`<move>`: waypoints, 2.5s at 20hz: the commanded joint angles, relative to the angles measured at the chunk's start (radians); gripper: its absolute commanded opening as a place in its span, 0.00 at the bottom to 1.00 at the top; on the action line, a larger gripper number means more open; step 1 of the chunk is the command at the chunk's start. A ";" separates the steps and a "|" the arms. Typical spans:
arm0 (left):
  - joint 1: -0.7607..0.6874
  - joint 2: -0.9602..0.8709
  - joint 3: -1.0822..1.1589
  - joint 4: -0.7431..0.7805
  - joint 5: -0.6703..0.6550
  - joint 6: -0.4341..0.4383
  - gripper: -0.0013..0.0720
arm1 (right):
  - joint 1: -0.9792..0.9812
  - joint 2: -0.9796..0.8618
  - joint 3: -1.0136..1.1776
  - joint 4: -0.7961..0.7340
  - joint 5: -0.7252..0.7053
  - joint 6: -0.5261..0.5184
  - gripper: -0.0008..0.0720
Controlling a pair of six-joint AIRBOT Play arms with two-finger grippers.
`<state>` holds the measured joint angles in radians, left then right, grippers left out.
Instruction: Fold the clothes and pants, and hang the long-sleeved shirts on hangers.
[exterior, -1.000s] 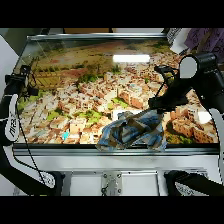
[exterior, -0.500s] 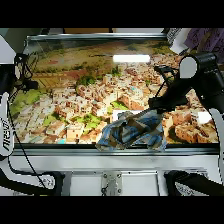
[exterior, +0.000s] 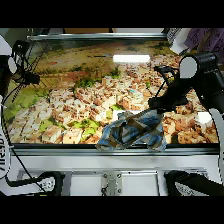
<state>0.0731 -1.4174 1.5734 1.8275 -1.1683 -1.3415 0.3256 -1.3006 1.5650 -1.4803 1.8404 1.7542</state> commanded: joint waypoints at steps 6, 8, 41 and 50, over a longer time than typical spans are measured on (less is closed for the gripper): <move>-0.030 0.272 -0.179 -0.564 -0.122 0.620 0.04 | 0.000 0.000 0.000 0.000 0.000 0.000 0.04; -0.030 0.312 -0.255 -0.740 -0.180 0.805 0.04 | 0.000 -0.001 0.000 0.000 0.000 0.000 0.04; 0.151 0.409 -0.629 -1.017 -0.621 1.259 0.03 | -0.062 0.000 0.074 0.000 -0.006 -0.008 0.04; 0.041 0.357 -0.676 -1.016 -0.520 1.259 0.03 | -0.061 0.000 0.142 0.004 0.002 0.000 0.04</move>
<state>0.1753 -1.0172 0.8810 0.8104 -1.7134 -0.0849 0.2646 -1.3006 1.6833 -1.4803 1.8378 1.7542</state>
